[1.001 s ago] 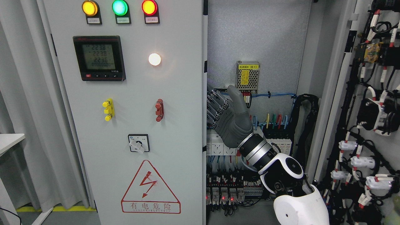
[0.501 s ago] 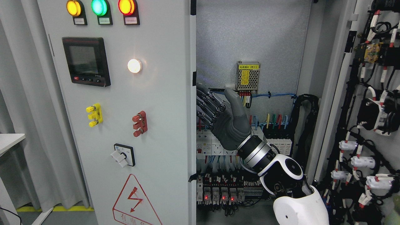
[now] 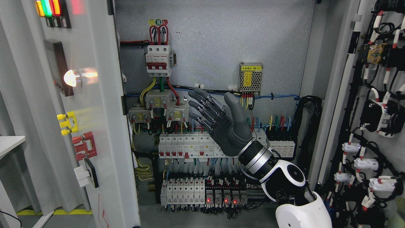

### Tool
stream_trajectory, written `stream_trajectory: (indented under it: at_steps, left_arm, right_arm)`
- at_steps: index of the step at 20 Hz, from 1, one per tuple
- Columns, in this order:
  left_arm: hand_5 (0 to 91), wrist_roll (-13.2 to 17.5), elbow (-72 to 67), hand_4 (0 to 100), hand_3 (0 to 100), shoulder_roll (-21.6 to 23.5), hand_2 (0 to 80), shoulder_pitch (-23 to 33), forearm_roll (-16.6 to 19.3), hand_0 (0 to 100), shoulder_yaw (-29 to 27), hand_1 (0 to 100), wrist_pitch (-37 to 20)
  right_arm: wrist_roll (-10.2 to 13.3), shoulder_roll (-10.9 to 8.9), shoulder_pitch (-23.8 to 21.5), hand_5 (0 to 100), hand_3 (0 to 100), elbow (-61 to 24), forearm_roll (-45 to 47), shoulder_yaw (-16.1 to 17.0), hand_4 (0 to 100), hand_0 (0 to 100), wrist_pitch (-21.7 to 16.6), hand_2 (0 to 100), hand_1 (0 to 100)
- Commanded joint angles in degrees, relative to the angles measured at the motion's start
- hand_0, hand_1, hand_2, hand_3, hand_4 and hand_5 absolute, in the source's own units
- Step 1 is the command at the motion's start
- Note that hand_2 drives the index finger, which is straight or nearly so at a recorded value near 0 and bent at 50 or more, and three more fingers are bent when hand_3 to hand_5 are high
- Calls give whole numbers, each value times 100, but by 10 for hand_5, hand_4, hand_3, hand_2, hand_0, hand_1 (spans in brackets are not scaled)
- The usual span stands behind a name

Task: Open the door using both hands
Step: 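Pull the meter door open toward the left arm with the right hand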

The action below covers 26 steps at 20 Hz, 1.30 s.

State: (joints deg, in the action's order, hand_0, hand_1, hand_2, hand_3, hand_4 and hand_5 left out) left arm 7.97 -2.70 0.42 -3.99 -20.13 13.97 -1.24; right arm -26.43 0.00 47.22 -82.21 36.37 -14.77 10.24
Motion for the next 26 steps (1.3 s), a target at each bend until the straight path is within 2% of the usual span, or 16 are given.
stream_trajectory:
  at_steps: [1, 11, 17, 19, 22, 23, 26]
  left_arm:
    - [0, 3, -2, 33, 28, 151, 28, 4, 0, 290, 0, 0, 1]
    - [0, 3, -2, 33, 28, 160, 28, 4, 0, 290, 0, 0, 1]
    - [0, 3, -2, 33, 28, 151, 28, 4, 0, 290, 0, 0, 1]
    - [0, 3, -2, 33, 28, 151, 28, 4, 0, 290, 0, 0, 1]
    - [0, 3, -2, 33, 28, 151, 28, 12, 0, 290, 0, 0, 1]
    - [0, 3, -2, 33, 28, 151, 28, 12, 0, 290, -8, 0, 1]
    - [0, 3, -2, 33, 28, 151, 28, 39, 0, 290, -9, 0, 1]
  right_arm:
    - [24, 0, -170, 0, 0, -585, -8, -395, 0, 219, -241, 0, 0]
    - [-20, 0, -222, 0, 0, -743, 1, -738, 0, 219, -277, 0, 0]
    - [-46, 0, -538, 0, 0, -989, 19, -1344, 0, 219, -277, 0, 0]
    - [-64, 0, -644, 0, 0, -1103, 19, -1406, 0, 219, -277, 0, 0]
    - [-501, 0, -706, 0, 0, -1253, 28, -1652, 0, 219, -277, 0, 0]
    - [-581, 0, -715, 0, 0, -1297, 45, -1670, 0, 219, -277, 0, 0]
    - [-591, 0, -732, 0, 0, -1323, 378, -1679, 0, 219, -268, 0, 0]
